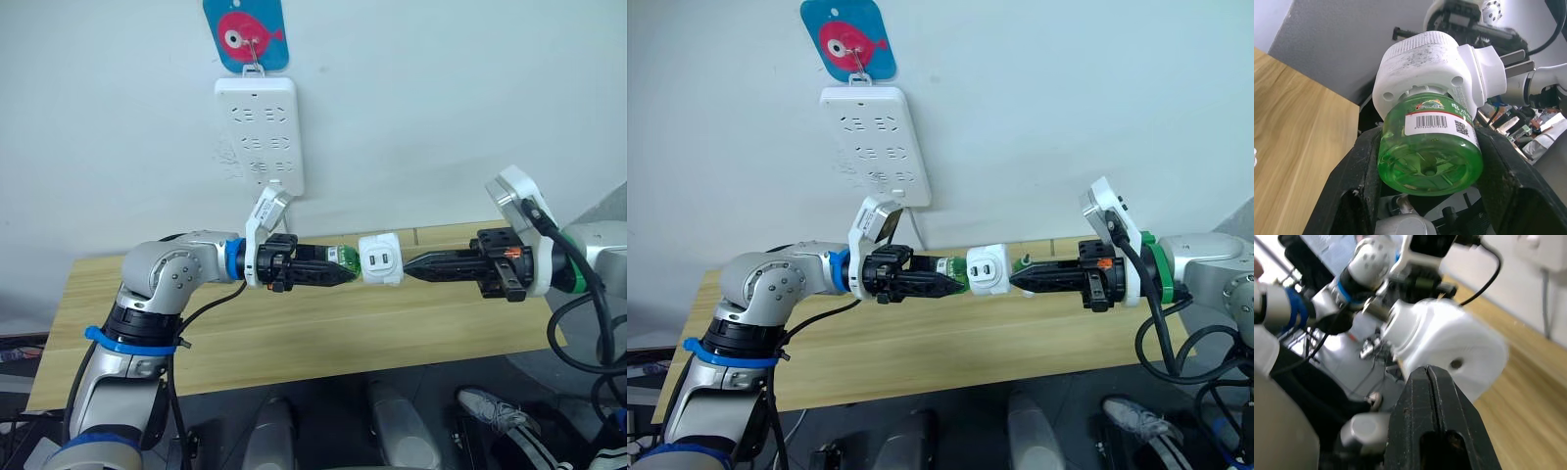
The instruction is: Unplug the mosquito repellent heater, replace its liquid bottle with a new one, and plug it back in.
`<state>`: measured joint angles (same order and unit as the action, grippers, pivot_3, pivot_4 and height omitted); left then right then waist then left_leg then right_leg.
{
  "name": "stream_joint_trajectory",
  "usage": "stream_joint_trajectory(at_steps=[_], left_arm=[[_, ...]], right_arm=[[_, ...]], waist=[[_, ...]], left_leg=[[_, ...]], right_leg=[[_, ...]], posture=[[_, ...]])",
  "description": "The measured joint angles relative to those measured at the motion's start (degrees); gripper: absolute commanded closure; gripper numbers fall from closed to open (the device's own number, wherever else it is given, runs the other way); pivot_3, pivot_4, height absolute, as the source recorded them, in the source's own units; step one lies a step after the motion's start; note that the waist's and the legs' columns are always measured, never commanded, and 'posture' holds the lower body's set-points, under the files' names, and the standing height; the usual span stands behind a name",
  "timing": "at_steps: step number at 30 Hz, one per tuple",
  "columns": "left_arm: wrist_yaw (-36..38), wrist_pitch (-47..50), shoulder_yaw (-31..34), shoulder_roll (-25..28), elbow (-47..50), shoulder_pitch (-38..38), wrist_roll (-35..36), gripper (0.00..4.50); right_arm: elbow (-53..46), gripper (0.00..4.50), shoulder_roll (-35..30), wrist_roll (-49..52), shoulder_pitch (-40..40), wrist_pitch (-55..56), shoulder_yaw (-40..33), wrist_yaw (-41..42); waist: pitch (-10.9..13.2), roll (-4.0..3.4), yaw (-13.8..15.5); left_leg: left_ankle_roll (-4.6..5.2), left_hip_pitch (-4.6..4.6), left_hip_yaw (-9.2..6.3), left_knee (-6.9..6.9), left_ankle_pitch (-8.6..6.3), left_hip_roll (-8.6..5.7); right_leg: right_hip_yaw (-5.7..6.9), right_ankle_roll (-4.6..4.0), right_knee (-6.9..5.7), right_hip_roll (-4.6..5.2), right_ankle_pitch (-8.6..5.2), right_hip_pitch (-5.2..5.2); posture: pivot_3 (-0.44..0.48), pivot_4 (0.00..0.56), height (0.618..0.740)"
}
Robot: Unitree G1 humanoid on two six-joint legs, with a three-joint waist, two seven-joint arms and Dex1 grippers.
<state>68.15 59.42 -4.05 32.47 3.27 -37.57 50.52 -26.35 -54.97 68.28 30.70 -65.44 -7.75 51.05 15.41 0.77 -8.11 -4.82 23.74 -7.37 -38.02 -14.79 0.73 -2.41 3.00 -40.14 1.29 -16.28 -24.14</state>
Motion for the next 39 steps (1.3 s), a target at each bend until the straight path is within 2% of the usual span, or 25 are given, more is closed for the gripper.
stream_joint_trajectory(at_steps=[6,12,18,39], left_arm=[[-1.4,-0.3,0.1,-1.3,-1.1,-0.6,-0.2,2.19],[-2.4,-0.3,0.2,-1.4,-1.1,-0.5,-0.1,2.19],[-1.7,-0.8,-0.2,-0.9,-0.7,-0.4,-0.3,2.19],[0.4,-4.8,-1.9,1.9,0.6,0.6,-4.2,2.19]], right_arm=[[-5.2,4.50,1.0,5.5,0.8,-0.7,1.5,1.0],[-5.2,4.50,6.7,5.9,5.3,-0.1,5.2,-4.2],[-2.9,4.50,9.8,4.4,8.0,0.1,6.9,-7.7],[-0.4,4.50,11.5,5.8,8.5,-2.2,6.9,-12.8]], waist=[[0.0,0.00,0.0],[0.0,0.00,0.0],[0.0,0.00,0.0],[0.0,0.00,0.0]], left_leg=[[-0.02,0.00,-0.01,0.00,0.01,0.01],[-0.05,0.01,-0.03,-0.02,0.03,0.00],[-0.07,0.01,-0.03,-0.01,0.04,0.00],[-0.03,0.01,-0.03,0.00,0.01,0.01]], right_leg=[[0.01,0.00,0.01,0.00,0.00,0.00],[0.02,0.00,-0.02,0.01,0.00,0.00],[0.02,0.00,0.00,0.02,0.00,0.00],[0.02,0.00,-0.01,0.01,0.00,0.00]], posture=[[-0.217,0.198,0.725],[-0.214,0.199,0.725],[-0.211,0.199,0.725],[-0.204,0.199,0.725]])
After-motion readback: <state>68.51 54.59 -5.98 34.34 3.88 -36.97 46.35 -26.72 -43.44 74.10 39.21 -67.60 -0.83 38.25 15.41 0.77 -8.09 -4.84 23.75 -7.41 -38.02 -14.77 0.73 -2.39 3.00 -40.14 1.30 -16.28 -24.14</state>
